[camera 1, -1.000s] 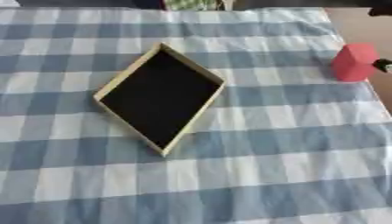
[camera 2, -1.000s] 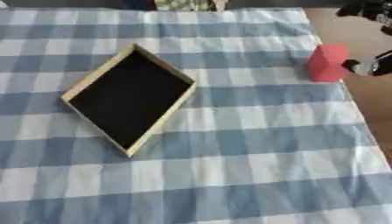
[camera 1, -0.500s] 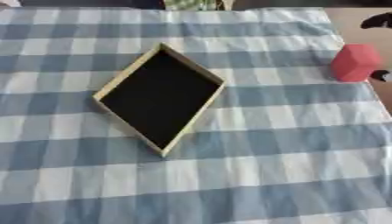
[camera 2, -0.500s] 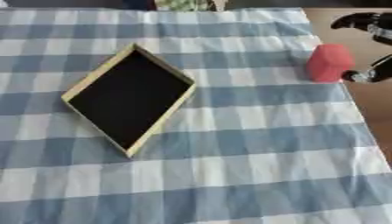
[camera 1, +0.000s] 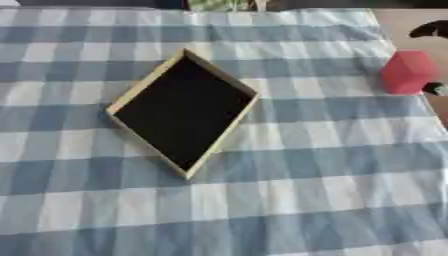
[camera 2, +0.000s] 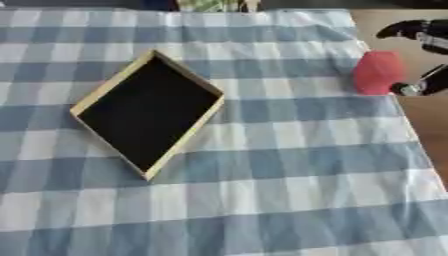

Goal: Pick up objects on the table and place them in the box.

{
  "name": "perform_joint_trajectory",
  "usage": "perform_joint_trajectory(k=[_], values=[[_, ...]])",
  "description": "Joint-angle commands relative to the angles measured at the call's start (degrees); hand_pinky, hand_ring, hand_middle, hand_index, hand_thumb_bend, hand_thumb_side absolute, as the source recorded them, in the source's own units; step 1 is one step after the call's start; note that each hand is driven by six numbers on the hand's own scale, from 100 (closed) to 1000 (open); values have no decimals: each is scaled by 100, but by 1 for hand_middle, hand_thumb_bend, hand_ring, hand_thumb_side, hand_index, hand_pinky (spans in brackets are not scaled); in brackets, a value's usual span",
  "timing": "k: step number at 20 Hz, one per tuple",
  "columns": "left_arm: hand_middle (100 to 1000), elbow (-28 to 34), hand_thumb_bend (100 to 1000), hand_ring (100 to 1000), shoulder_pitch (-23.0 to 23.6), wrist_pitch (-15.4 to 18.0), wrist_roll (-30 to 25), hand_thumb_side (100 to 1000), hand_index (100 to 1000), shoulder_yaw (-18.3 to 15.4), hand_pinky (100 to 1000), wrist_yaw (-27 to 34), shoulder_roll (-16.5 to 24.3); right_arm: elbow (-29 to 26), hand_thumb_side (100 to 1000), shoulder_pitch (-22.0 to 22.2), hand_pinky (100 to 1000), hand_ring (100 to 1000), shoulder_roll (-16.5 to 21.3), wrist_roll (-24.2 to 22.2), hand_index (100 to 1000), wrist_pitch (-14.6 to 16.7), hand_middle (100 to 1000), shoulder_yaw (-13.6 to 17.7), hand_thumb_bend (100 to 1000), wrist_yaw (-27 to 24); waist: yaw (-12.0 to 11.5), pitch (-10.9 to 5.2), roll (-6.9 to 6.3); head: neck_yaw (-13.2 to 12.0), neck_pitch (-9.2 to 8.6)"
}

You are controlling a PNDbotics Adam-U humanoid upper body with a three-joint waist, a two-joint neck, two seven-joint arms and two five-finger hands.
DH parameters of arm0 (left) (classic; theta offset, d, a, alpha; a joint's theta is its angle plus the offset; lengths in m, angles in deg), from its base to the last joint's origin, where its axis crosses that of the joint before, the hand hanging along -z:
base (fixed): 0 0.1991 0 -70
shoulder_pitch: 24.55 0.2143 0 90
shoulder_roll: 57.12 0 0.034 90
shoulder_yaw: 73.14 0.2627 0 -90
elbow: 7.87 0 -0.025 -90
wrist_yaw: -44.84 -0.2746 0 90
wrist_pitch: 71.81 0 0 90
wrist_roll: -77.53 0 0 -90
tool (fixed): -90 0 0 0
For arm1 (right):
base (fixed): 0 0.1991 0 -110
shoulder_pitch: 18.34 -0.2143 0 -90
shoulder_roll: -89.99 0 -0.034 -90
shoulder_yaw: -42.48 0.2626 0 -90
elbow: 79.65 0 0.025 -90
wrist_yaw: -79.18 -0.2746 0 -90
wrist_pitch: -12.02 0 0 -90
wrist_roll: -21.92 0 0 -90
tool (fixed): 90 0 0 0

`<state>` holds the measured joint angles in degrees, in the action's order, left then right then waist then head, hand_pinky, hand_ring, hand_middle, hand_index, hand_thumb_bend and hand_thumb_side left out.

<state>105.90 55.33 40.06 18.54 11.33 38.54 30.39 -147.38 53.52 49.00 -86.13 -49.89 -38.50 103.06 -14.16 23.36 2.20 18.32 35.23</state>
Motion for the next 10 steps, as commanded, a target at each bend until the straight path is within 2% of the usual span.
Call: perform_joint_trajectory(k=[1,10], values=[[791,82,100,858,-44,2,-40,803,660,13,822,25,56,134,110,-101,1000,1000,340,-82,988,26,950,-34,426,40,-14,-89,3,33,-54],[791,82,100,859,-56,-2,-72,804,657,32,822,32,37,545,129,-324,1000,1000,284,-260,987,58,947,-225,420,123,-50,-44,10,88,-69]])
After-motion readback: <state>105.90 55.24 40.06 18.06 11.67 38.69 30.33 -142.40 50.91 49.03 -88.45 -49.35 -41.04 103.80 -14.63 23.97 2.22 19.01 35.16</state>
